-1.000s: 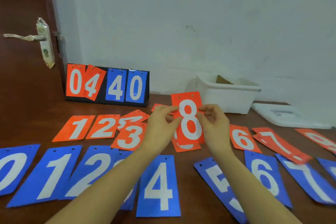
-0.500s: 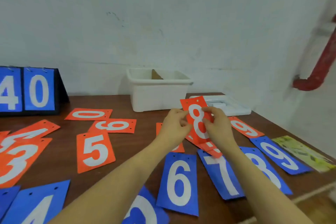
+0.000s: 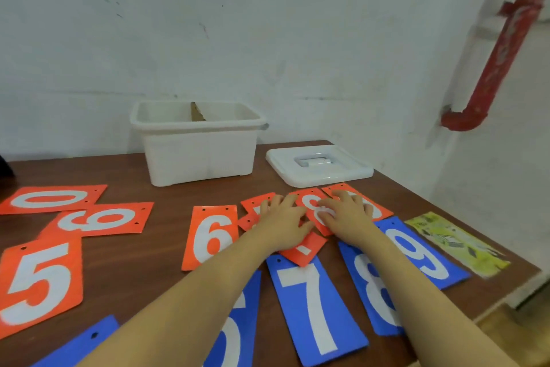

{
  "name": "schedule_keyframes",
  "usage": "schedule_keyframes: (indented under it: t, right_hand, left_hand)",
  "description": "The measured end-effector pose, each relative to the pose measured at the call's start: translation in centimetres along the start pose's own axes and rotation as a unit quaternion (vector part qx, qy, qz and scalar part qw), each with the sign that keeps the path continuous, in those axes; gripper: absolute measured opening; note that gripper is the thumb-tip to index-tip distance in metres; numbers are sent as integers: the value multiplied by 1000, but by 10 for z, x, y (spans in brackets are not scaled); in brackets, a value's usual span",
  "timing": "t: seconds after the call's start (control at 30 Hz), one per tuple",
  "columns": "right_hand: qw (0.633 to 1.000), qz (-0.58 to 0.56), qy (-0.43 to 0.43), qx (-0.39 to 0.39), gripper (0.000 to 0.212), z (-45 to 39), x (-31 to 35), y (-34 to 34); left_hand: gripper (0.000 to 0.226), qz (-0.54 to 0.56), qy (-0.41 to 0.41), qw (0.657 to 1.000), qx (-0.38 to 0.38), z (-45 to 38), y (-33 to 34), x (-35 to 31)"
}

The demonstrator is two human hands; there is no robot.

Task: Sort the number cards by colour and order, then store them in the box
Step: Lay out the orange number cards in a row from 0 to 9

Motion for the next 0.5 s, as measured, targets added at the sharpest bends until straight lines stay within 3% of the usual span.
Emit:
schedule_keyframes:
  t: [0.1, 0.23, 0.37, 0.5]
  right_hand:
    - [1000, 17, 7, 15, 38, 2, 1, 2]
    - [998, -4, -14, -63, 37, 10, 36, -27]
    - [987, -39, -101, -114, 34, 28, 116, -46]
    - [976, -64, -174, -117, 29, 40, 199, -43]
  left_hand:
    - [41, -1, -14, 999, -50, 4, -22, 7]
    - [41, -8, -18, 992, -125, 33, -66, 26]
    - [40, -59, -20, 983, -170, 85, -111, 61]
    - [44, -103, -61, 975, -189, 143, -144, 117]
Point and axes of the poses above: each hand's wrist, its own z-axis away from the middle knuckle, its own y-axis out of the palm, x = y × z, the point moved 10 cm from there along -z, towards the middle knuckle, and after that the axes turned 1 degree about -y, right-handed, at the moved point
